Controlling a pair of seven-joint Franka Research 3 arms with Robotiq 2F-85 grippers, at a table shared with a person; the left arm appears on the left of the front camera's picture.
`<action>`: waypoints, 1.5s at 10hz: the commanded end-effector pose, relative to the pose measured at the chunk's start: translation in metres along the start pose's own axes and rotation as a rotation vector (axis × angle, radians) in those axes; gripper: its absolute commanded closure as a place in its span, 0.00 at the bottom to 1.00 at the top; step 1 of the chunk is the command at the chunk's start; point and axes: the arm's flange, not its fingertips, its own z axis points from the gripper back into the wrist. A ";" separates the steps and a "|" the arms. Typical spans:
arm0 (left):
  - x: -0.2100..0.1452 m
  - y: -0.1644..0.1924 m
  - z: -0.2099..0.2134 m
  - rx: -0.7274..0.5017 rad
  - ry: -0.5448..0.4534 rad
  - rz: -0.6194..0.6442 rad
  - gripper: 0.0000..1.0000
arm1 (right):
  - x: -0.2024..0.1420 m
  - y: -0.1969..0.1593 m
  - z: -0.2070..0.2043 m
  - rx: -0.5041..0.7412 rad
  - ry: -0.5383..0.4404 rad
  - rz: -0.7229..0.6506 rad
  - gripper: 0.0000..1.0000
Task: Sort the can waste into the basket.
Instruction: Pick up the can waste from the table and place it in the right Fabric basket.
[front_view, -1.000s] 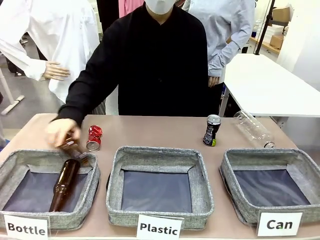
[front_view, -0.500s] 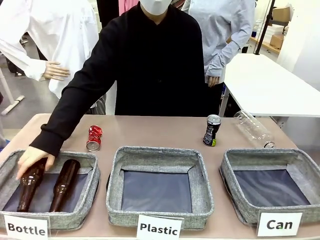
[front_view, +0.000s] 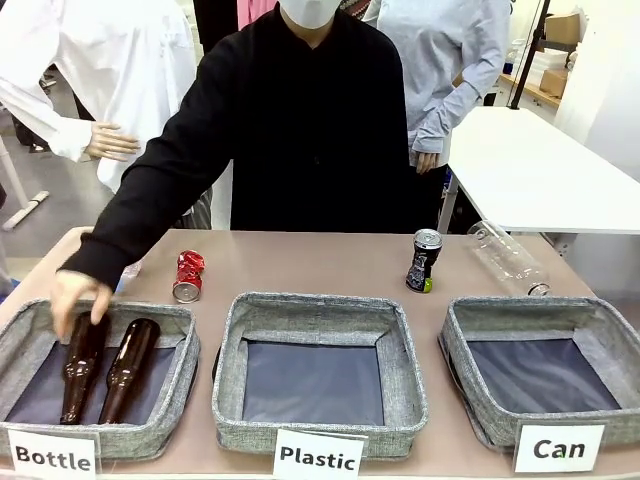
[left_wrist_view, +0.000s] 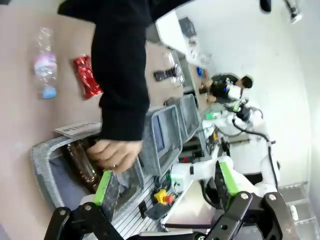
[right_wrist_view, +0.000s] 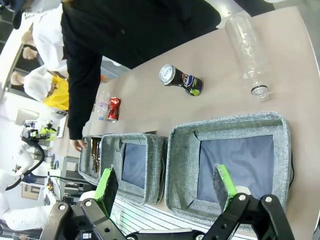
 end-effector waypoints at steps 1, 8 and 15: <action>0.003 0.003 0.005 0.014 0.017 0.002 0.00 | 0.002 -0.001 0.000 0.027 -0.012 0.022 0.00; 0.018 -0.064 -0.101 0.367 0.145 -0.112 0.00 | 0.002 -0.001 0.000 0.027 -0.012 0.022 0.00; 0.038 -0.052 -0.332 0.837 0.316 -0.201 0.00 | 0.002 -0.001 0.000 0.027 -0.012 0.022 0.00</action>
